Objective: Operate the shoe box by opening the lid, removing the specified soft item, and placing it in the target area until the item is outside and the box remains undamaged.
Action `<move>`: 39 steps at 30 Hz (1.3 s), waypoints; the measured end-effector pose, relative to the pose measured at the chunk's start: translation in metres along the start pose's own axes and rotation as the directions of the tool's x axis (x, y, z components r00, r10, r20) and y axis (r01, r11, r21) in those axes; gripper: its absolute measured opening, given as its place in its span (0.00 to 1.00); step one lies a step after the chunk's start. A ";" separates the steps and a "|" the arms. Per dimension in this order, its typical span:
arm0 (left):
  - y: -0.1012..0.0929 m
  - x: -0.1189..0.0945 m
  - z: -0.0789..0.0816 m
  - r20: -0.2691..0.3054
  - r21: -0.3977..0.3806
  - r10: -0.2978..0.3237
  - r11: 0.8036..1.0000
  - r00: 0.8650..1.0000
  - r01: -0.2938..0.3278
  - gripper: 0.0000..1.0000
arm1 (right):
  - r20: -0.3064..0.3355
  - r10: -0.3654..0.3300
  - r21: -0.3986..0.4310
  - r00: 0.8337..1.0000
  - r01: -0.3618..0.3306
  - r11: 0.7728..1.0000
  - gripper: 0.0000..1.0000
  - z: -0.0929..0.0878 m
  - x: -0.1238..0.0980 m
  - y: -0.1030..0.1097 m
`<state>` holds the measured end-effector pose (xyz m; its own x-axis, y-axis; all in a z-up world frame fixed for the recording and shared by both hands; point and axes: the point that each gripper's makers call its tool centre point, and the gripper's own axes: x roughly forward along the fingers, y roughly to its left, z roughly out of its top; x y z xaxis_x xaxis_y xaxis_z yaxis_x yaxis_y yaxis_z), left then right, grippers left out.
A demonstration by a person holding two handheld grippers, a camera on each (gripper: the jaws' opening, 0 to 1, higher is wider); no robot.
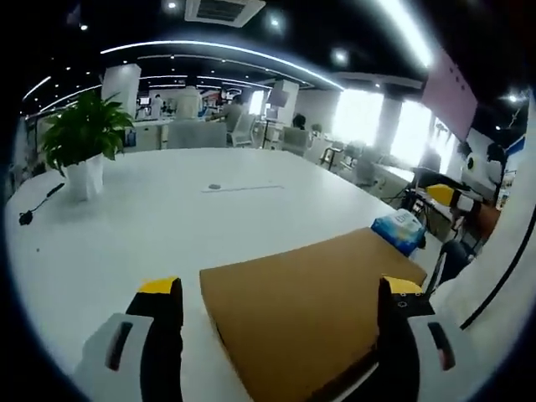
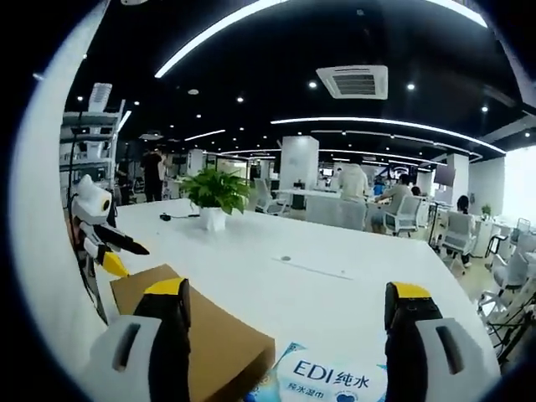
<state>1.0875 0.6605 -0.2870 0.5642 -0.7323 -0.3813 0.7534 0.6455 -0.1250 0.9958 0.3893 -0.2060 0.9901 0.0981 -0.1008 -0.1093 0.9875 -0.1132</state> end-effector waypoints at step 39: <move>-0.011 -0.003 0.001 0.051 0.028 -0.043 0.999 0.998 0.042 0.99 | -0.042 -0.003 0.020 0.999 0.003 1.000 0.99 -0.021 0.000 0.019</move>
<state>1.0779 0.6553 -0.2840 0.5478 -0.7696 -0.3281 0.7855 0.6081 -0.1147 0.9916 0.4057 -0.2289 0.9858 0.0903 -0.1416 -0.1042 0.9901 -0.0941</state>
